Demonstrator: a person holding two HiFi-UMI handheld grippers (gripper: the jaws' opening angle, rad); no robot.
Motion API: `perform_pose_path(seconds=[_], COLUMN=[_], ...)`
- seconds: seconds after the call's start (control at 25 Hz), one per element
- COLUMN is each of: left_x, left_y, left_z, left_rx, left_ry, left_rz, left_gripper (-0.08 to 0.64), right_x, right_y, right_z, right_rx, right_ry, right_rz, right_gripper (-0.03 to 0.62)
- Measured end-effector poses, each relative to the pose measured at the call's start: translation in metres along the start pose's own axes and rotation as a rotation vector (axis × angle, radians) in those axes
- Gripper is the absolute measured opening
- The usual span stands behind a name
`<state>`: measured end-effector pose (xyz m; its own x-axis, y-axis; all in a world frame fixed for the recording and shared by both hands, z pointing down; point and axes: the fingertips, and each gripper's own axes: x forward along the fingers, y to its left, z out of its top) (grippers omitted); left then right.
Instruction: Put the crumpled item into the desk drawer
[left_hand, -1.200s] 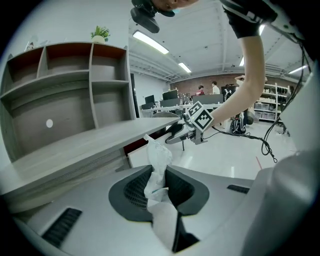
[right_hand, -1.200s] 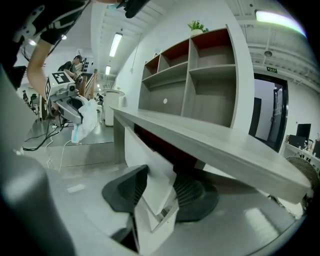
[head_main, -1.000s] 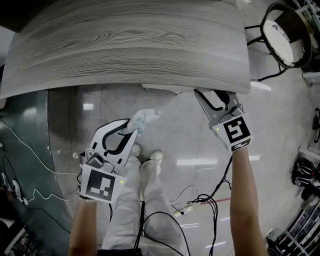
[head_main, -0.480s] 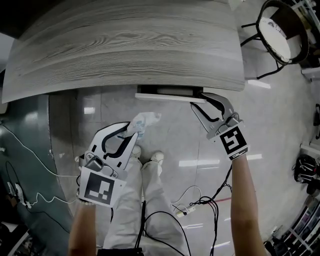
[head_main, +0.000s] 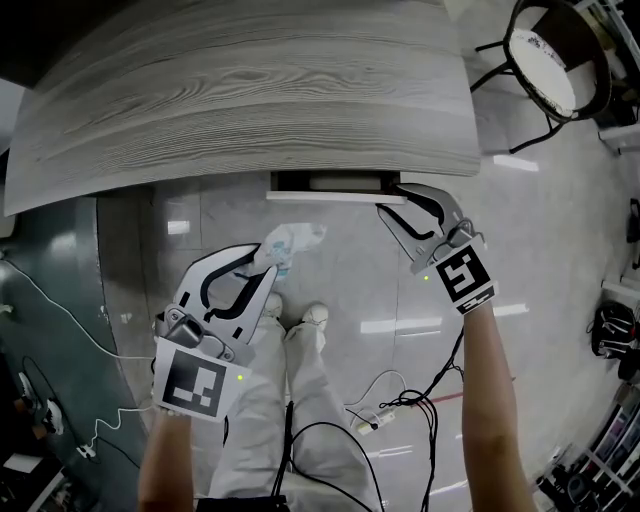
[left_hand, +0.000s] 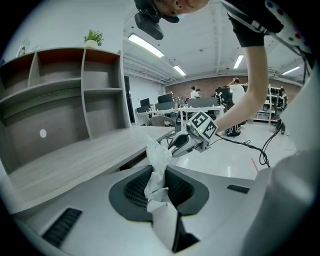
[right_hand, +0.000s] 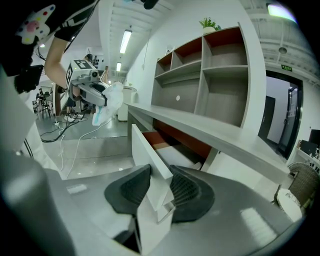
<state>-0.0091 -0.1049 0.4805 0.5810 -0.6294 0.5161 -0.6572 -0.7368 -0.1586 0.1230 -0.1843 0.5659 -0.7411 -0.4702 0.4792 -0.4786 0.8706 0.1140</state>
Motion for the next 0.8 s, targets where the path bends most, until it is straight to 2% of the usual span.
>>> perform_pose_path(seconds=[0.16, 0.48, 0.56, 0.68, 0.8], left_x=[0.006, 0.038, 0.05, 0.068, 0.085], left_y=[0.007, 0.016, 0.016, 0.012, 0.009], left_z=[0.009, 0.042, 0.042, 0.039, 0.033], left_rx=[0.021, 0.171, 0.242, 0.416, 0.551], left_ry=[0.001, -0.011, 0.001, 0.05, 0.096], left_rz=[0.02, 0.084, 0.098, 0.111, 0.122], left_gripper=[0.064, 0.064, 0.064, 0.064, 0.064], right_x=[0.001, 0.001, 0.001, 0.001, 0.001], right_y=[0.0, 0.003, 0.002, 0.002, 0.002], right_z=[-0.001, -0.008, -0.008, -0.009, -0.009], right_rx=[-0.018, -0.042, -0.047, -0.039, -0.042], right_ry=[-0.003, 0.008, 0.006, -0.003, -0.006], right_rz=[0.003, 0.006, 0.005, -0.002, -0.001], right_gripper=[0.129, 0.124, 0.124, 0.126, 0.126])
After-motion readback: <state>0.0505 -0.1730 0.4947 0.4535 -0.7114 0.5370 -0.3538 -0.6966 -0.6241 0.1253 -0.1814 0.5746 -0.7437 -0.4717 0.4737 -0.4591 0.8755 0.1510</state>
